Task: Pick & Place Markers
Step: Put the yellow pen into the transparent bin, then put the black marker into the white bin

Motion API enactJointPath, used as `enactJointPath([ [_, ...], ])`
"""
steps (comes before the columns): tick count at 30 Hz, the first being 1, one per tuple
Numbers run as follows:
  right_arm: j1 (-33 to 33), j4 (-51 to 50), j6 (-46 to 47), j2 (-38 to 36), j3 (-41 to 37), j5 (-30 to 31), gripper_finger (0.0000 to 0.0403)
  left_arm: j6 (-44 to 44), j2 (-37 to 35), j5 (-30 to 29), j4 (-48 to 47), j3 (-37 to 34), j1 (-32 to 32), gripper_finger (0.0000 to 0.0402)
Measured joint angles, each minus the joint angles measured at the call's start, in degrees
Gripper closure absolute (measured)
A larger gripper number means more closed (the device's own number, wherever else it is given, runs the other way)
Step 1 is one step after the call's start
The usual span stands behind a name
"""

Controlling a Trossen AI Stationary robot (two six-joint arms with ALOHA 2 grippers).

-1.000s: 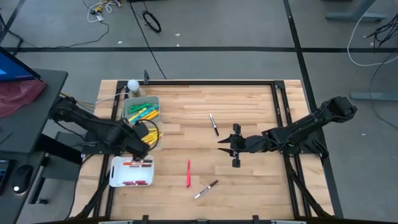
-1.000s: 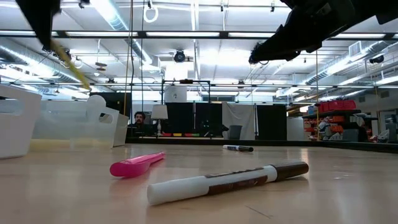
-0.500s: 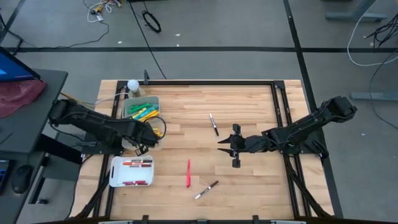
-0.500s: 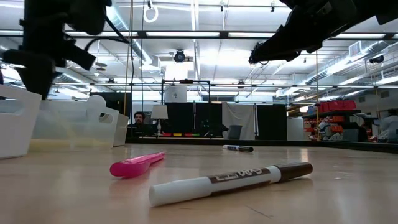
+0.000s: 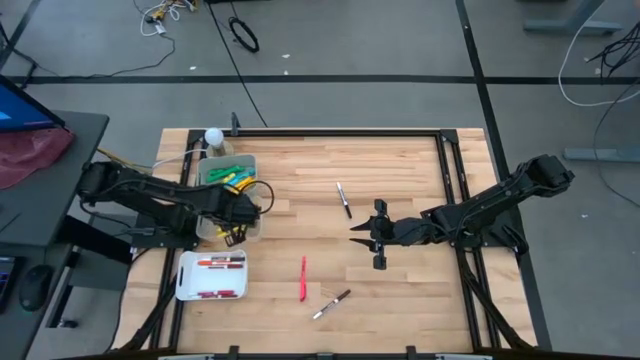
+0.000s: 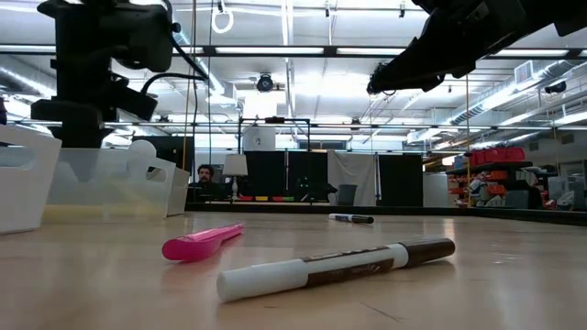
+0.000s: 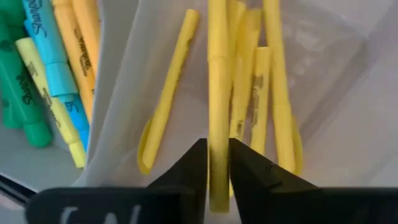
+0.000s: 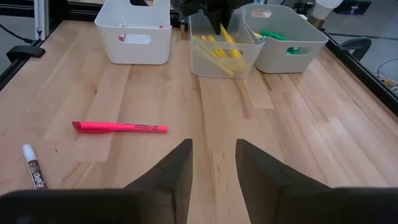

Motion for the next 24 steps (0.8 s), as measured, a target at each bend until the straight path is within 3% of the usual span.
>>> enactJointPath([
  [10,0.0,0.0,0.0,0.0,0.0,0.0,0.028,0.0,0.0,0.0,-6.4,2.8,2.4,0.0226],
  [18,0.0,0.1,0.1,0.0,0.0,0.0,0.028,-2.9,0.0,0.6,-16.0,15.8,2.5,0.0178],
  [21,0.0,0.1,0.1,0.0,0.0,0.0,0.028,-4.5,0.0,-1.2,-10.9,20.5,0.5,0.0178],
  [24,0.0,0.1,-0.2,0.0,0.0,0.0,0.028,-1.5,0.0,-3.9,1.4,21.8,-3.0,0.0184],
])
